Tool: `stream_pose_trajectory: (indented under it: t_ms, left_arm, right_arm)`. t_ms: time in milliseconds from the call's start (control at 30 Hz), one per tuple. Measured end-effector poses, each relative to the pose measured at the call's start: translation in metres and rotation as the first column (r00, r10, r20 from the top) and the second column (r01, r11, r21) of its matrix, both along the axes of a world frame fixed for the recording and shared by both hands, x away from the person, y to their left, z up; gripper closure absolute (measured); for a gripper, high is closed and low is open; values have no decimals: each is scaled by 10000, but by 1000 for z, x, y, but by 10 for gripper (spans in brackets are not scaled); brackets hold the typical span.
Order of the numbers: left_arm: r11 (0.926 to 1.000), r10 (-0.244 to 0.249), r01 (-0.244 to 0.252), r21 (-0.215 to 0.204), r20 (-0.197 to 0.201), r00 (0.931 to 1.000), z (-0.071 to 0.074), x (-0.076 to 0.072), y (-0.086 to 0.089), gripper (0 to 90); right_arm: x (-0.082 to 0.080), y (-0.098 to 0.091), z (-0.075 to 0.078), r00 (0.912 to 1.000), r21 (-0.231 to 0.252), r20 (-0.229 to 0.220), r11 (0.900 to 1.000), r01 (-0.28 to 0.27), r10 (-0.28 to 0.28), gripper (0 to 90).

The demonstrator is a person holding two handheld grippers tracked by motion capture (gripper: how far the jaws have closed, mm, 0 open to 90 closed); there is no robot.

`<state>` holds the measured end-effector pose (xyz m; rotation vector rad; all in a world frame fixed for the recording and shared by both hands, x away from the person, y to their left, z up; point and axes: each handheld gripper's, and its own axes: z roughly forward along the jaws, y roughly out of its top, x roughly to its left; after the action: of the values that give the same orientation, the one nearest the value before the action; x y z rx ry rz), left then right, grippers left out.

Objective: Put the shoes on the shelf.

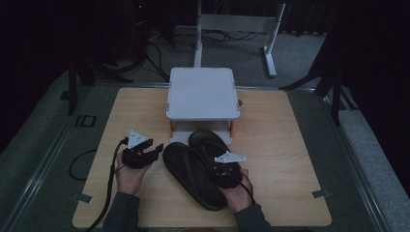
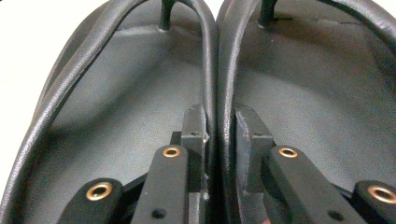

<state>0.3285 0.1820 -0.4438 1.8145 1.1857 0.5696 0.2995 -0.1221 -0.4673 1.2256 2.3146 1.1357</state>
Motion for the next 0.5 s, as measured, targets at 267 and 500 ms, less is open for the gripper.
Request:
stream_pose_trajectory:
  t_ms: [267,500]
  left_arm:
    - [10000,4,-4,4,-16,10000,0,0,1,520]
    - [10000,29,-29,-38,-21,10000,0,0,1,520]
  right_arm:
    - [9,-6,6,9992,262,61,9988,406,-407,761]
    - [19,-7,8,9969,488,155,9959,764,-772,761]
